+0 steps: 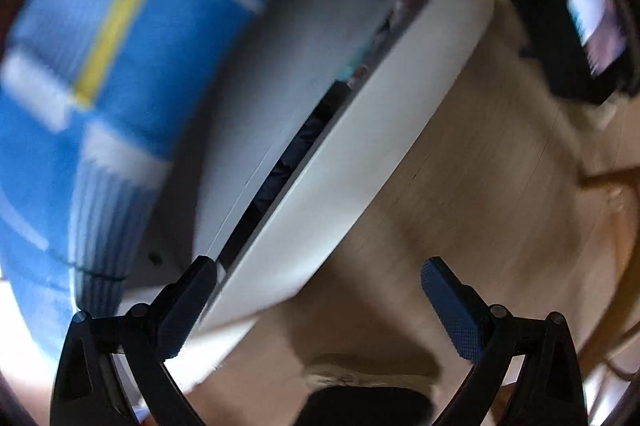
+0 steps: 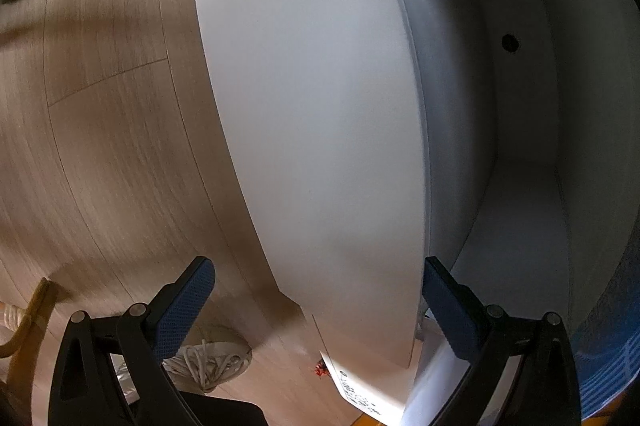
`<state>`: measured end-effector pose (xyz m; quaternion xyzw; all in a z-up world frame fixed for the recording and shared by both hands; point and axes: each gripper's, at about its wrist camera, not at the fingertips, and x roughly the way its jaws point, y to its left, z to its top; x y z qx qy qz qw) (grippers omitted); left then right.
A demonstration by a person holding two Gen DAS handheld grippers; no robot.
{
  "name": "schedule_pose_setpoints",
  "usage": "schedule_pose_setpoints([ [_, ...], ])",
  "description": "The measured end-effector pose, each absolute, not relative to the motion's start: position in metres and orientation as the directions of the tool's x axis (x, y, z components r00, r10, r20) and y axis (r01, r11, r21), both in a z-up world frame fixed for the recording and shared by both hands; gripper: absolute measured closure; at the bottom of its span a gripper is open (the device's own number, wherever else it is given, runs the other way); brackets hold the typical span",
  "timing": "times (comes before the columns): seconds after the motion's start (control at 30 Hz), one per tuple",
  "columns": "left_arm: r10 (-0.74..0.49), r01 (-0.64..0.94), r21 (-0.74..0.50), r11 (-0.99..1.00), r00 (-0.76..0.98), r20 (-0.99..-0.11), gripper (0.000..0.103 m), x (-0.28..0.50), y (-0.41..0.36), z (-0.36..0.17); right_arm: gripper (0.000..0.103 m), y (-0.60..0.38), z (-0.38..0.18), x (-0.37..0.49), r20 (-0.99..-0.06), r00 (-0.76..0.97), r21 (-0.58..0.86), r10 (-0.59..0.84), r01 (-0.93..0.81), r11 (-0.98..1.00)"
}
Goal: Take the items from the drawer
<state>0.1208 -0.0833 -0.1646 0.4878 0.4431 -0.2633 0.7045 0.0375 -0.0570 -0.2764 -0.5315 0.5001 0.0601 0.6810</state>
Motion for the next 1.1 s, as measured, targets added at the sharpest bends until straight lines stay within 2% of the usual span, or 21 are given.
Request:
schedule_pose_setpoints([
  [0.23, 0.065, 0.804, 0.486, 0.343, 0.496, -0.866, 0.0, 0.138, -0.096, -0.194, 0.0, -0.059, -0.279, 0.036, -0.745, 0.498, -0.665, -0.445, -0.611, 0.429],
  [0.37, 0.071, 0.822, 0.453, 0.345, 0.459, -0.886, 0.0, 0.146, -0.1, -0.209, 0.0, -0.061, -0.281, 0.037, -0.748, 0.494, -0.661, -0.443, -0.609, 0.438],
  [0.8, 0.11, 0.814, 0.404, 0.417, 0.396, -0.912, 0.0, 0.164, -0.092, -0.203, 0.0, -0.062, -0.283, 0.037, -0.745, 0.497, -0.664, -0.445, -0.611, 0.431],
  [0.93, 0.128, 0.822, 0.441, 0.359, 0.425, -0.896, 0.0, 0.157, -0.093, -0.208, 0.0, -0.061, -0.283, 0.036, -0.745, 0.494, -0.664, -0.448, -0.614, 0.428],
  [1.1, 0.116, 0.829, 0.421, 0.369, 0.408, -0.905, 0.0, 0.151, -0.089, -0.205, 0.0, -0.058, -0.28, 0.031, -0.755, 0.48, -0.651, -0.446, -0.625, 0.43],
])
